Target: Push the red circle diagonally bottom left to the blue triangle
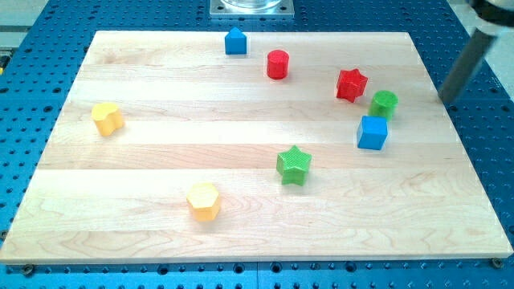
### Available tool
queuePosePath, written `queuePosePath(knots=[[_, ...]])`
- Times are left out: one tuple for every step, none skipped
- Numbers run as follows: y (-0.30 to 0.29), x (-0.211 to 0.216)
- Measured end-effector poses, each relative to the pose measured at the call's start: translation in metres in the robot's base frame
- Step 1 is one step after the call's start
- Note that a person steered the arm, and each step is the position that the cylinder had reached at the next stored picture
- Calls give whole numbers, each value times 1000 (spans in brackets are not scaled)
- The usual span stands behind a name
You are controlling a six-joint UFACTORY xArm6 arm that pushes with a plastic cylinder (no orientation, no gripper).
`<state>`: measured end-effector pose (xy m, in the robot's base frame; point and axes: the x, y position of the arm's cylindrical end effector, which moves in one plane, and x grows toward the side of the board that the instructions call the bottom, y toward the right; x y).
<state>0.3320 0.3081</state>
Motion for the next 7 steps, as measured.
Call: queuePosePath(knots=[[-44, -23], [-91, -41], [-150, -59], [-224, -55], [-272, -40], [-289, -30], [-381, -40]])
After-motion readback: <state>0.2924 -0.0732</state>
